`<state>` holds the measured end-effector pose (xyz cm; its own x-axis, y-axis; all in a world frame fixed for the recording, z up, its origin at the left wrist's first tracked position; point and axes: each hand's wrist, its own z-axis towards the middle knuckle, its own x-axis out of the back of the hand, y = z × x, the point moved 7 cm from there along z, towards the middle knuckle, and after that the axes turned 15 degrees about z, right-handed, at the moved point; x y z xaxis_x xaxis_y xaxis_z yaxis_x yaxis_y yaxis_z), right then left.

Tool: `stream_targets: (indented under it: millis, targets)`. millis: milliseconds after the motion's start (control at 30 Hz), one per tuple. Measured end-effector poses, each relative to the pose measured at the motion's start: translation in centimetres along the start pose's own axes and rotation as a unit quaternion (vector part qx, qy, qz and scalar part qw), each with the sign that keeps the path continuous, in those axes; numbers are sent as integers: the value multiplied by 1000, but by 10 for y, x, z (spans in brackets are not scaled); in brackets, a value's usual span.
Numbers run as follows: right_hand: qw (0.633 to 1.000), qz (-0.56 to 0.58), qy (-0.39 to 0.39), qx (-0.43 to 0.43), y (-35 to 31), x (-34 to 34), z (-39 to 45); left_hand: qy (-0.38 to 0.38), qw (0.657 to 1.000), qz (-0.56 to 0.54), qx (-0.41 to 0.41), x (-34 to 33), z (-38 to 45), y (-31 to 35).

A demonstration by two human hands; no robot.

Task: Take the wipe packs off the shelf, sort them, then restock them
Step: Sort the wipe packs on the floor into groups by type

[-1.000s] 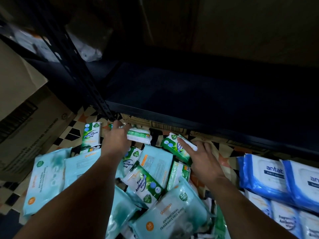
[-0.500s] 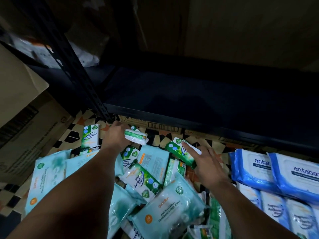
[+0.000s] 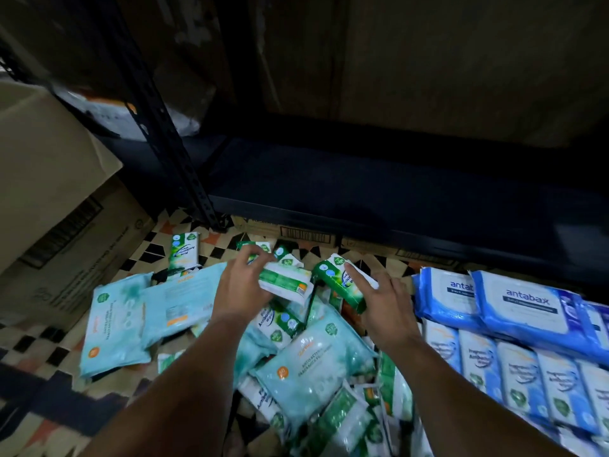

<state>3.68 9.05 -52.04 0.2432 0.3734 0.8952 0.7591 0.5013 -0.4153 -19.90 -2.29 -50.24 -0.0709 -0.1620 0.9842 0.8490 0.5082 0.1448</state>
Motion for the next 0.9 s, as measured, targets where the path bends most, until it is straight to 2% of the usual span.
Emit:
stream_targets:
  millis: [300, 400, 467, 533, 633, 800, 900]
  targets:
    - [993, -4, 4, -114, -2, -5, -128, -19, 996, -84, 37, 9, -147, 42]
    - [989, -7, -6, -146, -2, -17, -165, -17, 995, -102, 8, 5, -186, 61]
    - [985, -6, -29, -168, -1, -23, -185, -48, 994, -97, -21, -3, -211, 69]
    - [981, -6, -61, -184, 2, -30, -193, -115, 990, -70, -34, -17, -225, 71]
    - [976, 18, -111, -184, 5, -34, -196, -163, 983, -67, -56, -16, -233, 70]
    - [975, 5, -156, -156, 3, -43, -199, -207, 975, 9, -77, -9, -244, 68]
    - [978, 25, -158, -132, 6, -44, -200, -206, 975, -31, -75, -8, -243, 64]
